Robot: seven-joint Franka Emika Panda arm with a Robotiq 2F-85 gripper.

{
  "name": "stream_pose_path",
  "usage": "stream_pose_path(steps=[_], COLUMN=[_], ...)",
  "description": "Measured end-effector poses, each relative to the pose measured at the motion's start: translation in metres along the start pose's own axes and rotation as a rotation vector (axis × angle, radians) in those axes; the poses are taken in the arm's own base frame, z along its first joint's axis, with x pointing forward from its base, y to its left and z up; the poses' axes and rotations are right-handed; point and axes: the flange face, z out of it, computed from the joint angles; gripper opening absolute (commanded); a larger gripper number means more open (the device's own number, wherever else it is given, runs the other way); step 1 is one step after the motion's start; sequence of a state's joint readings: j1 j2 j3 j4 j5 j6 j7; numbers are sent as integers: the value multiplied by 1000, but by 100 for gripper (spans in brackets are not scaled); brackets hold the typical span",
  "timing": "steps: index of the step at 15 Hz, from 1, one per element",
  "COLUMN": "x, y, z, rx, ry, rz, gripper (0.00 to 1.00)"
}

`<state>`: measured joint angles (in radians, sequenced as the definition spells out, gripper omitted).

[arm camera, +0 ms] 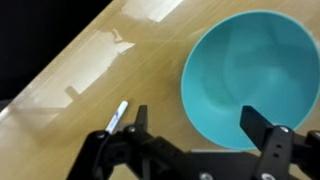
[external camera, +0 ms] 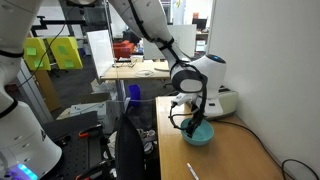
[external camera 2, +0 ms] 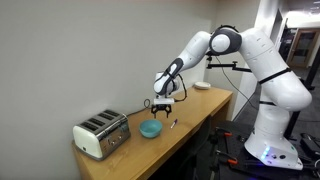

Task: Move the marker backwards

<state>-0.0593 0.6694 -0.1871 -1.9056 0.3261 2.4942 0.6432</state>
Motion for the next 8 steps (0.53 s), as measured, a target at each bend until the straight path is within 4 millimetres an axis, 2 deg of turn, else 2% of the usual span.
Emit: stream_pose_path(steps=[4, 8], x=[55, 88], y=[45, 71], z=[29, 59], rx=[-31, -12], ry=[4, -28], rz=[214, 337], gripper=[100, 100])
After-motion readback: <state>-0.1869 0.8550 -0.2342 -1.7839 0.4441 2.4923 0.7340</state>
